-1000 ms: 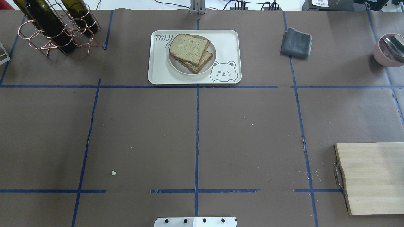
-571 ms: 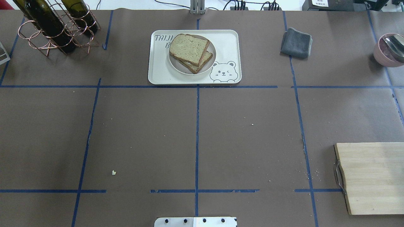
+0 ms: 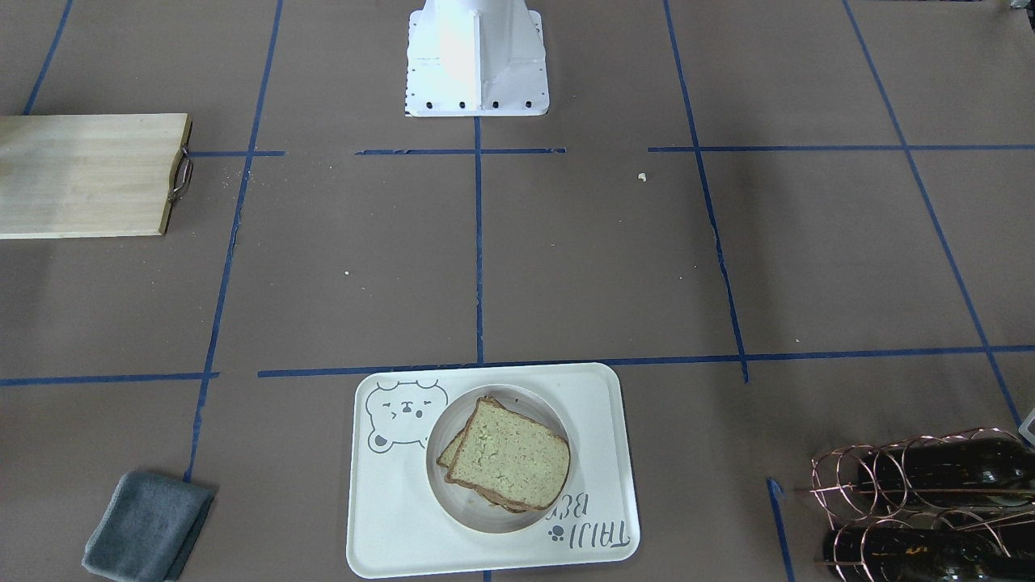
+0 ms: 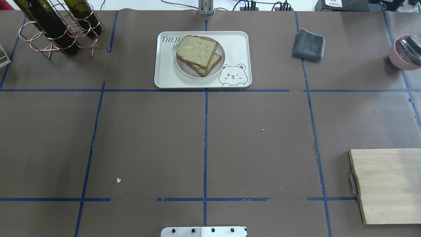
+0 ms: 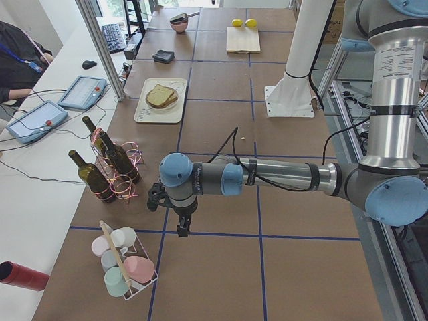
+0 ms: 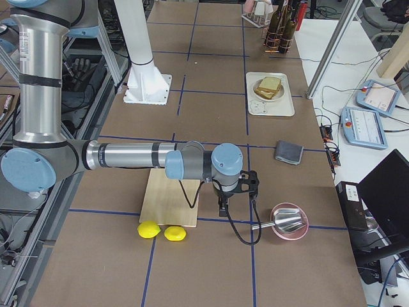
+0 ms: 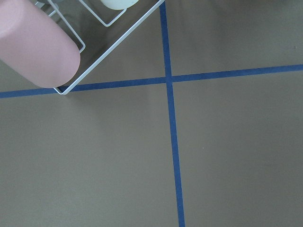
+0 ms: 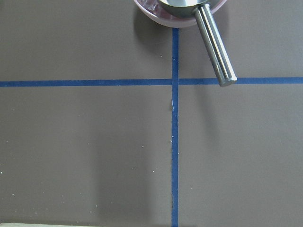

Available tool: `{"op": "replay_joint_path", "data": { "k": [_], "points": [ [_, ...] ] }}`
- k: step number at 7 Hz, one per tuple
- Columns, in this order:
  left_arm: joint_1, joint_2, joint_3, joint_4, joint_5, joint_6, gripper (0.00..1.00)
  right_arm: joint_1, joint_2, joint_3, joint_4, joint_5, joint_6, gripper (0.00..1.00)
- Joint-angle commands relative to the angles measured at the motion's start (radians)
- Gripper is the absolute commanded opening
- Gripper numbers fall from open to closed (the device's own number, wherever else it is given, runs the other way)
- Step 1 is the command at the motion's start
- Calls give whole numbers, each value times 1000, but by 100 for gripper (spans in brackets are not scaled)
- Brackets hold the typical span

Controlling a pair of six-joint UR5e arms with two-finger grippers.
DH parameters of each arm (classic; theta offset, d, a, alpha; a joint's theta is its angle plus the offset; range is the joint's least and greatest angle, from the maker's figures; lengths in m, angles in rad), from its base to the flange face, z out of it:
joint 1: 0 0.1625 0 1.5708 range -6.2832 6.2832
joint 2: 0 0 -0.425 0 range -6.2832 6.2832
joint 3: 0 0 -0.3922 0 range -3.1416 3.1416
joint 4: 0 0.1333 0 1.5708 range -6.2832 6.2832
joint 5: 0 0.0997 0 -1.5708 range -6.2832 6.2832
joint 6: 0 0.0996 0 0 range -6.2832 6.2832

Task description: Make sandwich and place on tray

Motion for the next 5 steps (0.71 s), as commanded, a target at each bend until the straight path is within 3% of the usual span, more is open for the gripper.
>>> {"op": "replay_joint_path", "data": {
  "k": [1, 5],
  "points": [
    [0, 0, 0, 0, 0, 0, 100, 3, 0, 0, 0, 1, 2, 100],
    [-1, 0, -2, -2, 0, -2, 100, 3, 11, 0, 1, 4, 2, 100]
  ]
}}
